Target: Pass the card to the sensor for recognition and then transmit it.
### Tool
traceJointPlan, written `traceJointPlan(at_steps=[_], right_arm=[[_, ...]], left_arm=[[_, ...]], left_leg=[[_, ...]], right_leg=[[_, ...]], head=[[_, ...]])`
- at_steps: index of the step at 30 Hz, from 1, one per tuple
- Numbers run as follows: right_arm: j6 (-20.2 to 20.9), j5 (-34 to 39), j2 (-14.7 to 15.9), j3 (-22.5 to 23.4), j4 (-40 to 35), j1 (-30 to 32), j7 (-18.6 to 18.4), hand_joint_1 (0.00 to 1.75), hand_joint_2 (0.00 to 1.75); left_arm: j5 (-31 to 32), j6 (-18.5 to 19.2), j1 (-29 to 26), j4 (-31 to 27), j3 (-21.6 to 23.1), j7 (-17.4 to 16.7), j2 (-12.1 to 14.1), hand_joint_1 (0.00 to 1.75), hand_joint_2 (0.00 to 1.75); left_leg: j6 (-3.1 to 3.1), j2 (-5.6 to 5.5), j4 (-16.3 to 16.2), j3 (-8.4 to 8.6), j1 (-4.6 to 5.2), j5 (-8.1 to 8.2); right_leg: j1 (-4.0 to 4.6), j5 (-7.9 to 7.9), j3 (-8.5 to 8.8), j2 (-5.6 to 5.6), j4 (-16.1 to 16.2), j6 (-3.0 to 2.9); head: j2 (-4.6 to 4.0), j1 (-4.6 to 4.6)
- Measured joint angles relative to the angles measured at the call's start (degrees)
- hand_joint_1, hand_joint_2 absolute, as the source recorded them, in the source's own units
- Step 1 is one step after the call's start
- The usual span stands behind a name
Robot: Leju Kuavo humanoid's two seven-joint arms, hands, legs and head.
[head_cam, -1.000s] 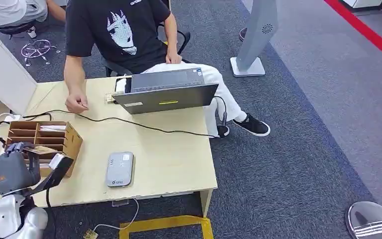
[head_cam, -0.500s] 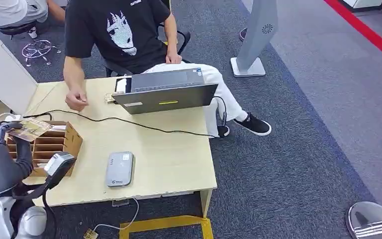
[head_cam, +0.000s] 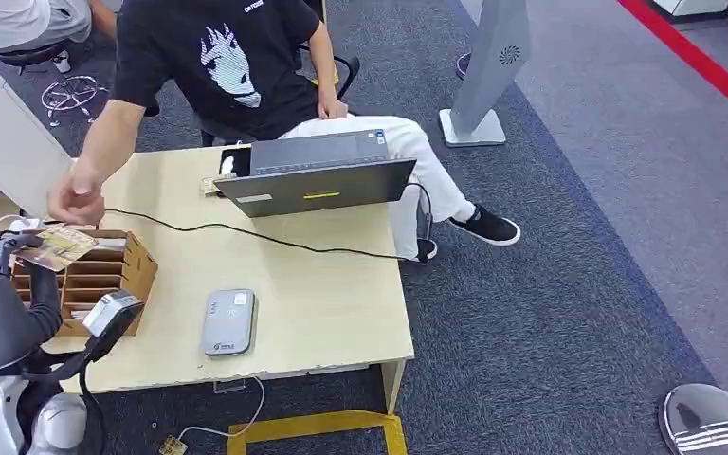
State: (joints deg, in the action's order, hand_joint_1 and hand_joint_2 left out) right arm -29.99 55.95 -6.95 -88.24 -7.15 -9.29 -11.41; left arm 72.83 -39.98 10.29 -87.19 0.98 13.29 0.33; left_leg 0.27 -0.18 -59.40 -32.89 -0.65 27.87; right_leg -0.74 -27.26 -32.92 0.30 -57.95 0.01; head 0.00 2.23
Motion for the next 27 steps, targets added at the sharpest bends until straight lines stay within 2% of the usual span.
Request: traceJointPlan(at_steps=[12,21,27], right_arm=[[0.2,0.2,0.0,0.0,0.0,-0.2,0.0,0.00,1.75],[0.2,-0.1,0.0,0.0,0.0,-0.5,0.0,0.00,1.75],[0.1,0.0,0.0,0.0,0.0,-0.5,0.1,0.00,1.75]], left_arm=[[0.4,0.0,2.1,1.8,0.6,1.6,-0.7,1.75,1.75],[2.9,0.0,4.4,1.8,7.7,0.0,-2.6,1.75,1.75],[2.7,0.0,5.1,1.8,9.4,-0.3,-2.9,1.75,1.75]], left_leg=[[0.00,0.00,0.0,0.02,0.00,0.00],[0.00,0.00,0.0,0.01,0.02,0.00],[0.00,0.00,0.0,0.02,-0.01,0.00]], right_leg=[[0.00,0.00,-0.01,0.00,0.0,0.00],[0.00,0.03,0.00,0.00,0.0,0.04],[-0.01,0.03,-0.01,0.01,0.0,0.04]], head=[[0.00,0.02],[0.00,0.00],[0.00,0.00]])
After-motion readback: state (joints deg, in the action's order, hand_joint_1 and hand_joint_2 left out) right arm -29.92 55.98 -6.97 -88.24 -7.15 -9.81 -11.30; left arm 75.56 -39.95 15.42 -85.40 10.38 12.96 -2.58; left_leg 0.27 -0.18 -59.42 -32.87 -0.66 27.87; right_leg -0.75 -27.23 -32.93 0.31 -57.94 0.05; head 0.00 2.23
